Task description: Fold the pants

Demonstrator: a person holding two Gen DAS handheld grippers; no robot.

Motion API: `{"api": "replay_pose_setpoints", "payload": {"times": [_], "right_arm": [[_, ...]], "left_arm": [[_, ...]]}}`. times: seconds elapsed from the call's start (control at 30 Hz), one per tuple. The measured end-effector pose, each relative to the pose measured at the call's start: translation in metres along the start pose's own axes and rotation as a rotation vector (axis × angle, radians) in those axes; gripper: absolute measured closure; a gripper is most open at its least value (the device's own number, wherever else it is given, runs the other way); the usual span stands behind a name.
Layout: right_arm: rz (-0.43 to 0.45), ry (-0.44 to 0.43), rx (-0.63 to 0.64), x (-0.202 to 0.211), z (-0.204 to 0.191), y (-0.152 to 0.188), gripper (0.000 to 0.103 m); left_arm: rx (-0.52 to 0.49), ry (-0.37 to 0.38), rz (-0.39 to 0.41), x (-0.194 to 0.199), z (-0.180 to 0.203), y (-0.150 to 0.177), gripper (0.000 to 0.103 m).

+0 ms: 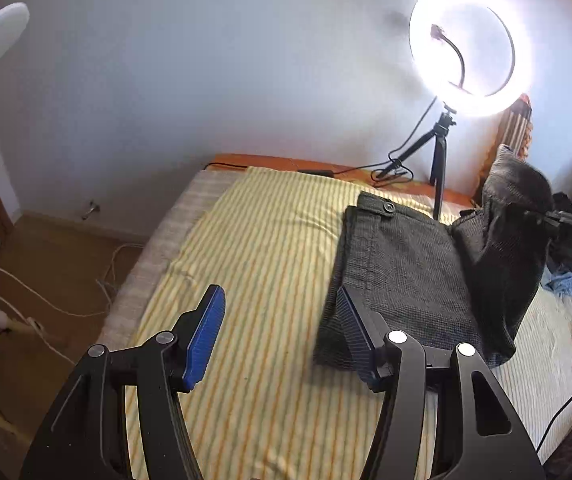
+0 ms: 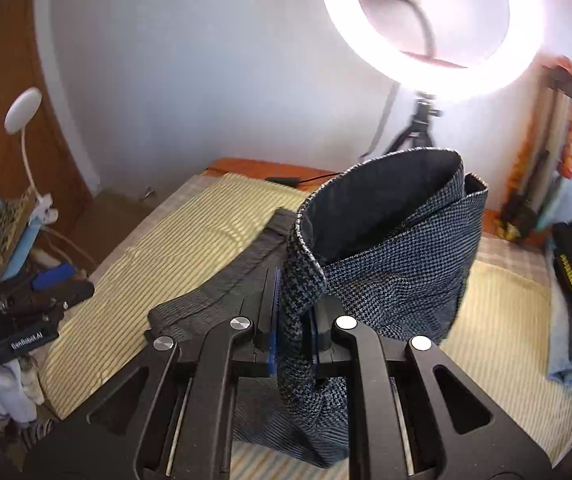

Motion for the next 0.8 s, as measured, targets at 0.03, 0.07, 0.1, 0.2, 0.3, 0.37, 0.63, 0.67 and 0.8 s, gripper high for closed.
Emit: {"api": "replay_pose_setpoints", "payload": {"times": [0.03, 0.07, 0.1, 0.2, 0.3, 0.37, 0.63, 0.67, 0.8], "right_arm": [[-0.017, -0.010, 0.024, -0.009, -0.011, -0.001, 0.091], [-0.031, -0.018, 0.041, -0.016, -0.019, 0.000, 0.091], [-0.047, -0.022, 0.060, -0.025, -0.028, 0.002, 0.091], [-0.101, -0.028, 0.138, -0.051, -0.059, 0.013, 0.091], [-0.153, -0.031, 0.199, -0.076, -0.078, 0.024, 0.091], [-0.178, -0.038, 0.227, -0.085, -0.088, 0.032, 0.091], [-0.229, -0.059, 0.290, -0.108, -0.104, 0.045, 0.091], [-0.227, -0.068, 0.287, -0.108, -0.104, 0.045, 0.090], [-0.226, -0.219, 0.257, -0.092, -0.108, 0.042, 0.077]], "left_arm": [[0.006, -0.002, 0.004, 0.001, -0.003, -0.001, 0.046], [0.012, -0.003, 0.007, 0.001, -0.007, -0.001, 0.046], [0.017, -0.005, 0.009, 0.002, -0.010, -0.001, 0.046], [0.036, -0.009, 0.009, 0.002, -0.020, 0.000, 0.046], [0.038, -0.018, 0.003, 0.001, -0.027, 0.003, 0.046], [0.043, -0.023, -0.002, 0.001, -0.029, 0.004, 0.046], [0.052, -0.036, 0.001, 0.005, -0.033, 0.003, 0.046], [0.051, -0.036, 0.001, 0.005, -0.033, 0.002, 0.046], [0.048, -0.033, 0.000, 0.007, -0.029, 0.002, 0.046]]}}
Point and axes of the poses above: each gripper's, at about its wrist camera, not at the fingertips, and x roughly against the way its jaws point, z to its right, y to its underside, the point moved 5 cm from there along -x, roughly the way its jaws point, and after that the axes turned 3 degrees about -z, right-handed, at the moved point
